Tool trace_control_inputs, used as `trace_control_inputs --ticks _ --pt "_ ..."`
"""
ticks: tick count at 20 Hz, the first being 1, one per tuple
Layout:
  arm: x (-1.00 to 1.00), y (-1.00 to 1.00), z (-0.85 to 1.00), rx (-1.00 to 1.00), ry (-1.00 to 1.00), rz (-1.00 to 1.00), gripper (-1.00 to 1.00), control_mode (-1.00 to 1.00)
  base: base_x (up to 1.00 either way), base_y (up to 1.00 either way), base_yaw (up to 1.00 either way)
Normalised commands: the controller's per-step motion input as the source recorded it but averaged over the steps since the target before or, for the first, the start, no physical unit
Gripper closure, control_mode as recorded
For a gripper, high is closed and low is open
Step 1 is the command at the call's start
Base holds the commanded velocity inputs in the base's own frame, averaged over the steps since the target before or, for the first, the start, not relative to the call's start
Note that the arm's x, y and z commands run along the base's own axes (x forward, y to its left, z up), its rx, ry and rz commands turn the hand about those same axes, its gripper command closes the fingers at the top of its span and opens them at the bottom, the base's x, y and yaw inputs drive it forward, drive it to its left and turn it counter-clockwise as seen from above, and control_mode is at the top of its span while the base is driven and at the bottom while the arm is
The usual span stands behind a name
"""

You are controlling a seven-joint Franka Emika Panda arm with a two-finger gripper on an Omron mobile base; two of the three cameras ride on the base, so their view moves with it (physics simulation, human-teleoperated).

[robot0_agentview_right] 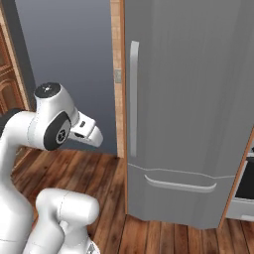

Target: Retrieve the pear and banana from the fridge and place them into the bowl on the dining table.

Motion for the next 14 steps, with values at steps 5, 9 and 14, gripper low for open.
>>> trace_control_inputs --ticks 5,9,14 --pt "0.43 -0.38 0.00 0.04 -0.01 -0.02 -1.00 -1.00 0.00 0.00 0.00" --pt "0.45 -0.35 0.00 0.04 0.00 0.00 -1.00 -1.00 0.00 0.00 0.00" --pt "0.60 -0.29 0.02 0.04 0.00 0.00 -1.00 -1.00 0.00 0.00 0.00"
